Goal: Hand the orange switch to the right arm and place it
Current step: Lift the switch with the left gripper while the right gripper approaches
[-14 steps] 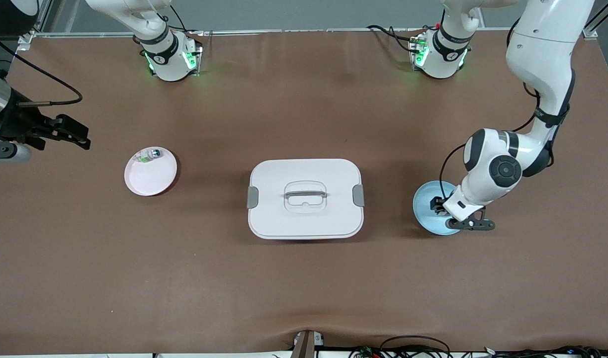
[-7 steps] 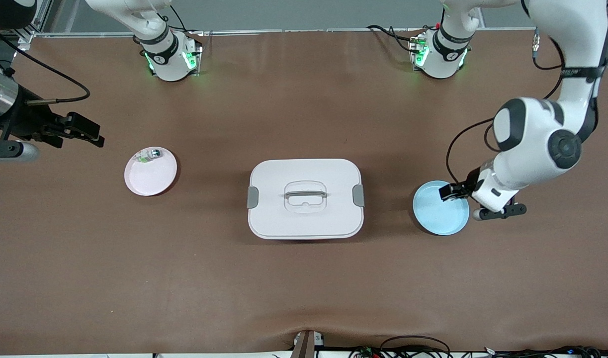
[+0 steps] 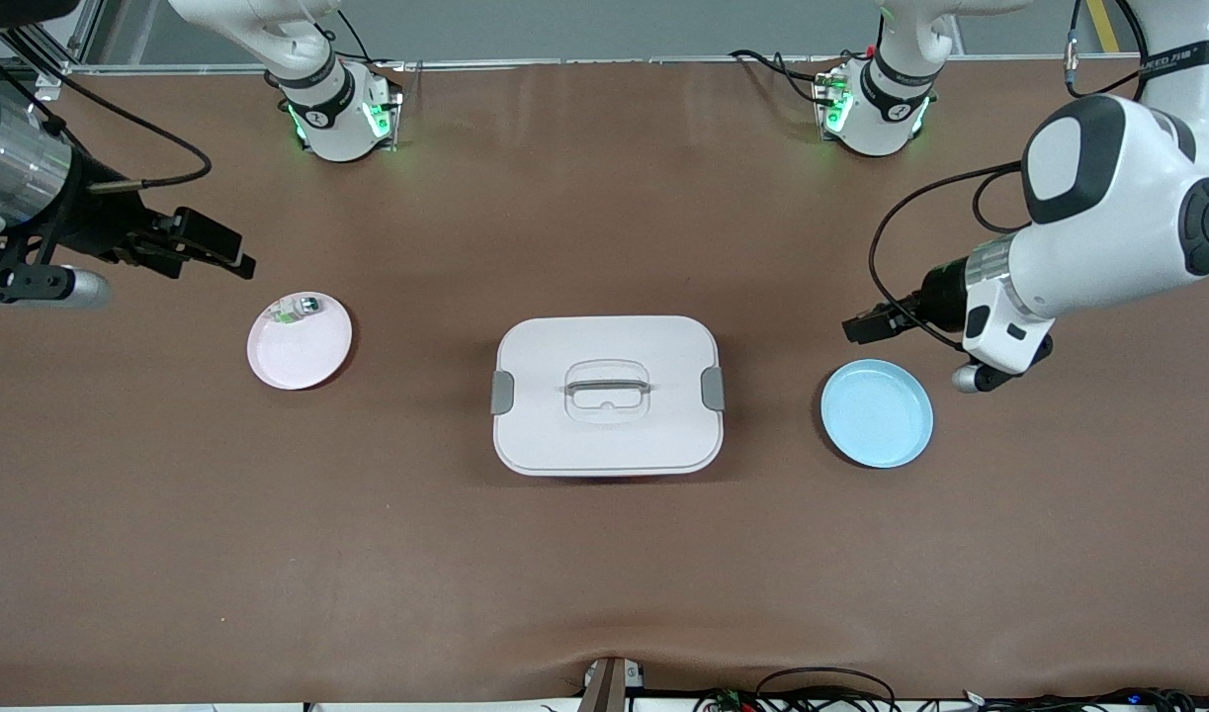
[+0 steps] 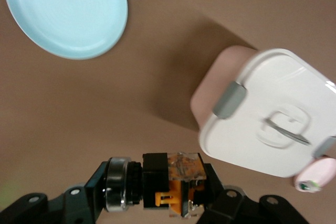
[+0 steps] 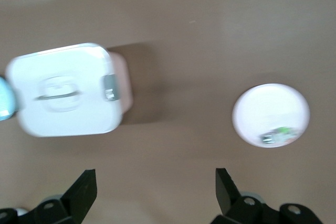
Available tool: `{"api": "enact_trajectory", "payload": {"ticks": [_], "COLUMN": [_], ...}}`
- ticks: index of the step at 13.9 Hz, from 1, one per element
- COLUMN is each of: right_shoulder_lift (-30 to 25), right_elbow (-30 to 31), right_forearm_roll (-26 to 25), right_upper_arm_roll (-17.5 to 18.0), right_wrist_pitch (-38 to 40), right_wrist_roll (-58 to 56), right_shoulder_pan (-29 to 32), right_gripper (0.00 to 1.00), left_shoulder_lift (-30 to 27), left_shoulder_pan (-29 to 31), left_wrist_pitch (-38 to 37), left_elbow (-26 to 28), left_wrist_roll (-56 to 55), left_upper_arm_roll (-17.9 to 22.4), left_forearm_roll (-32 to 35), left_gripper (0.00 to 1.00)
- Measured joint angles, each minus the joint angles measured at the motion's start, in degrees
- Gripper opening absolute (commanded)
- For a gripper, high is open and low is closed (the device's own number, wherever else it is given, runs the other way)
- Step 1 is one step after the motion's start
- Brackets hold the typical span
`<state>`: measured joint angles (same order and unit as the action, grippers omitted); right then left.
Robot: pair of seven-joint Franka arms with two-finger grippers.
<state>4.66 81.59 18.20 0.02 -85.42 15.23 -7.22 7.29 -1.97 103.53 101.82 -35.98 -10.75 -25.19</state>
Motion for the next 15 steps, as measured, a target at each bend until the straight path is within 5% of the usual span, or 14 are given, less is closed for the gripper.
{"api": "enact_trajectory", "payload": {"ticks": [5,9,15], "right_shoulder_lift": [-3.6,-9.8,-17.2], "right_elbow": [1.9,12.7,26.2], "right_forearm_roll": [5.4,5.8,6.2], "right_upper_arm_roll": [0.3,0.7,3.2], "right_wrist_pitch": [-8.4,-26.0,-49.5], "right_wrist_roll": [7.7,17.7,34.1], "right_shoulder_pan": [-4.9,-14.8,-26.4], "right_gripper": [1.0,1.0,1.0], "left_shoulder_lift": [-2.8,-2.7,-1.0], "left_shoulder_pan": [-0.3,-0.5,-5.1], "left_wrist_pitch": [0.1,3.4,12.4], "left_elbow": [-3.9,-4.9,-4.9], "left_wrist_roll": [-15.5,-24.4,-34.3], "left_upper_arm_roll": [-6.2,-7.9,-10.1], "left_forearm_roll": [-5.6,-14.1,-17.6], "left_gripper": [0.24,0.23,0.23]}}
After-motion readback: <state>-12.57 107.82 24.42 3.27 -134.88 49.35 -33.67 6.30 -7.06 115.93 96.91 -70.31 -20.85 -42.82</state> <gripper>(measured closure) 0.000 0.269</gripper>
